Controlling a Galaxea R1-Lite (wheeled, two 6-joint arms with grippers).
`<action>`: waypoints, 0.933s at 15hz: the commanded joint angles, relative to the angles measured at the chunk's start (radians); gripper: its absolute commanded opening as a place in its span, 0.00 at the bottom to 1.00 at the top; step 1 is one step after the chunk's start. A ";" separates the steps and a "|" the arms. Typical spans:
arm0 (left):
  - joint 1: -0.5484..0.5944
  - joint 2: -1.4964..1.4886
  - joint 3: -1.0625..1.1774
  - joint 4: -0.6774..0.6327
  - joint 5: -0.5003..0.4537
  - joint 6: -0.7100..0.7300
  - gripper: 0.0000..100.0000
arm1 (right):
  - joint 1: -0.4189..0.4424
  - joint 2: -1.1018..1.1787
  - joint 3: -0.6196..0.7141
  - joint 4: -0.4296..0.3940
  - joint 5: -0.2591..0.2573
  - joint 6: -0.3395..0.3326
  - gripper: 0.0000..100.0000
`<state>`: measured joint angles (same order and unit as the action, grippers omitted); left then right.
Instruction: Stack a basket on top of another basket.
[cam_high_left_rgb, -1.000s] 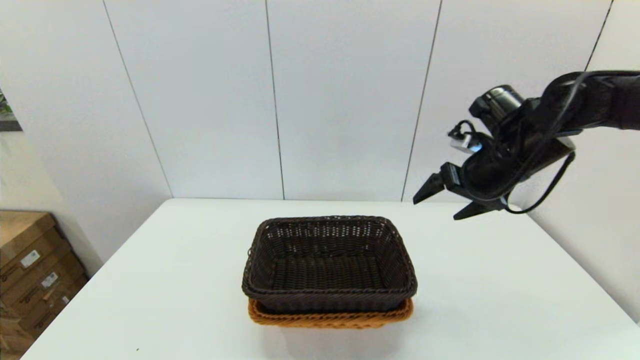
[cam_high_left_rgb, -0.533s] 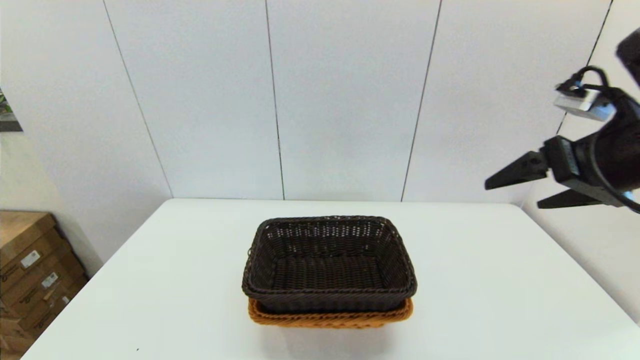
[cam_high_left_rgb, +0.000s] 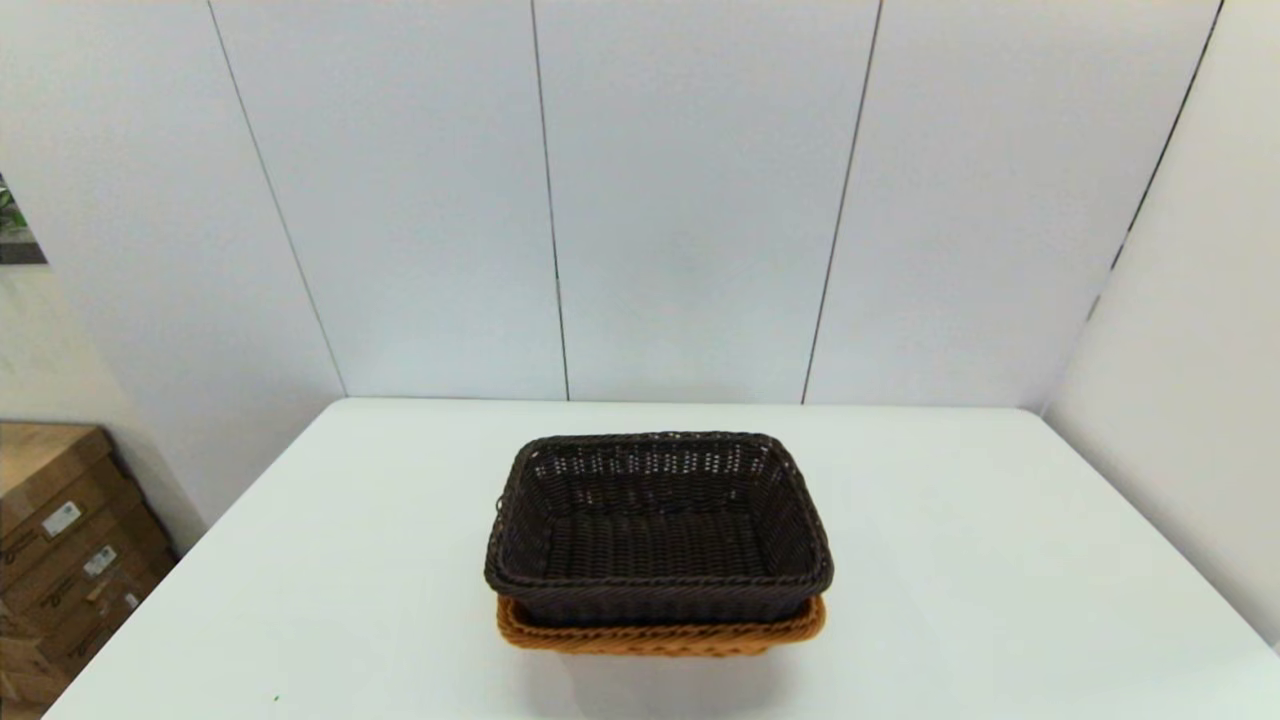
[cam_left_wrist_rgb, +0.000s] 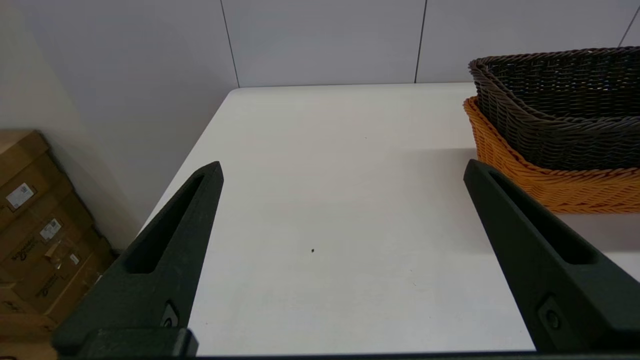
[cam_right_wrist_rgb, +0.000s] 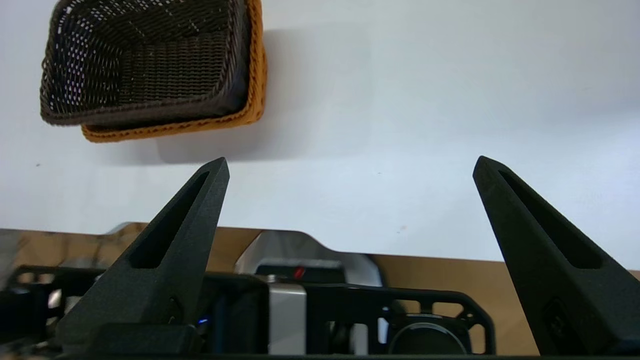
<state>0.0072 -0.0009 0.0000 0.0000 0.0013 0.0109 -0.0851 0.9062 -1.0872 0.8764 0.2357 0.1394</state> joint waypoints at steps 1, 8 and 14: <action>0.000 -0.001 0.002 0.000 0.000 0.000 1.00 | -0.030 -0.426 0.227 0.001 0.004 -0.141 1.00; 0.000 -0.001 0.002 0.000 0.000 0.000 1.00 | 0.056 -0.688 0.377 0.001 -0.108 -0.172 1.00; 0.000 -0.001 0.002 0.000 0.000 0.000 1.00 | 0.076 -0.776 0.558 -0.197 -0.125 -0.202 1.00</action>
<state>0.0072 -0.0009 0.0000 0.0000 0.0013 0.0109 -0.0238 0.2026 -0.6334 0.7700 0.1096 -0.0447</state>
